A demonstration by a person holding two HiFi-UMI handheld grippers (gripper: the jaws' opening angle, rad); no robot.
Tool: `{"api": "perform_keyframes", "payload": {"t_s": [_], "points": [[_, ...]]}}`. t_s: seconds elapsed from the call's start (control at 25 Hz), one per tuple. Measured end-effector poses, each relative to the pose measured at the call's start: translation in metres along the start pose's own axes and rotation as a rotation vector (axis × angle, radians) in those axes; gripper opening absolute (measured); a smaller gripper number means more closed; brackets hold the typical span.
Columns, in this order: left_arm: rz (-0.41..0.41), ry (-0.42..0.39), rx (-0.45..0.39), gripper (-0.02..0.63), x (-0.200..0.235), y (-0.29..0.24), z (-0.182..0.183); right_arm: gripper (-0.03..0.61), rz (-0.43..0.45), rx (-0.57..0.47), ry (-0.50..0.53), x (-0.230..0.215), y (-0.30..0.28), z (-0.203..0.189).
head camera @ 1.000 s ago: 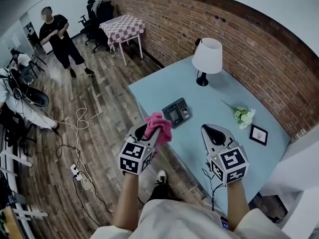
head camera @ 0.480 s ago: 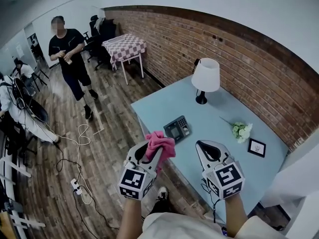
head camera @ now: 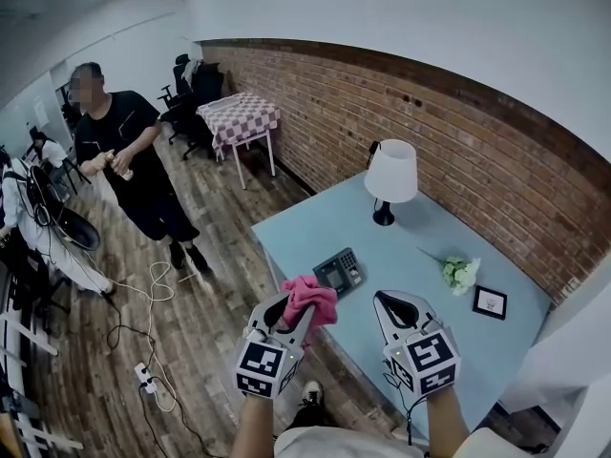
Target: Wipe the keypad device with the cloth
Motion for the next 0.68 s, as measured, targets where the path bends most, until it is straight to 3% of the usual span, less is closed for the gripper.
{"api": "perform_keyframes", "payload": {"t_s": [0.68], "points": [[-0.011, 0.021, 0.030, 0.166, -0.001, -0.010, -0.013, 0.020, -0.009, 0.010, -0.060, -0.014, -0.004, -0.013]]}}
Point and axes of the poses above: the fingertips, and each gripper's own axes: y backward along the fingers, x to its left, z out of its top, the point moved 10 cm from there along y, backward along the fingers, and after that the axes turned 15 degrees about z, right-handed, at the moved point
